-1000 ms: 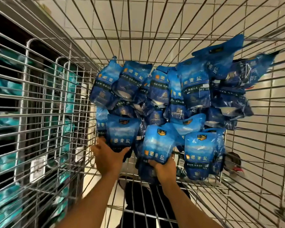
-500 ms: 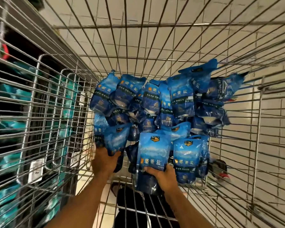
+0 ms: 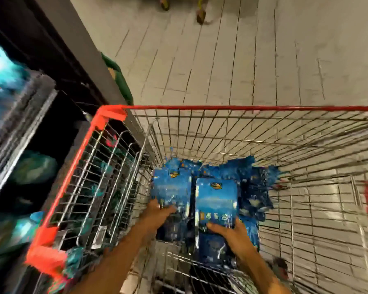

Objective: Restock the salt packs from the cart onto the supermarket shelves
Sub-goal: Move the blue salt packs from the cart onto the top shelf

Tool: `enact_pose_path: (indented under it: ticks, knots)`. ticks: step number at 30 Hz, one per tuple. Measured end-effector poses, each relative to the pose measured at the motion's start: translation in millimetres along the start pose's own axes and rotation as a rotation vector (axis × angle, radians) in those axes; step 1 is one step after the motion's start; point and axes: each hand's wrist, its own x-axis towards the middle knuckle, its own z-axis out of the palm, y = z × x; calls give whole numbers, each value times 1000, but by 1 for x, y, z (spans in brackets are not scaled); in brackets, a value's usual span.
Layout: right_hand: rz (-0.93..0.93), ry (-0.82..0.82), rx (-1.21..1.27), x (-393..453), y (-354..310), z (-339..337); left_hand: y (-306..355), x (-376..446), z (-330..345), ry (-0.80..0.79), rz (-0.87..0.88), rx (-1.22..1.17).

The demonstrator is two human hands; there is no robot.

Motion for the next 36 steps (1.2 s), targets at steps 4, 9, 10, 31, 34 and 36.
enact_pose_path:
  ticks: [4,9,10,31,34,36]
  knots:
    - [-106,-44,34,-47,-69,12,54,-64,-29,-31,112,-196]
    - [-308,-22,31,-107,-143,39,113,-148,-83,21,319,-279]
    - [-343,-28,24,-121,-156,45,122,-166,-96,33,360,-291]
    - [-1025,-831,101,-382,-393,267,200,-525,-329,569,1088,-578]
    - [-1041,-969,78,-418,-407,307,193,-567,-356,714,1123,-592]
    - [-1039,-1078,44,-442,-416,336,185,-593,-377,816,1130,-616]
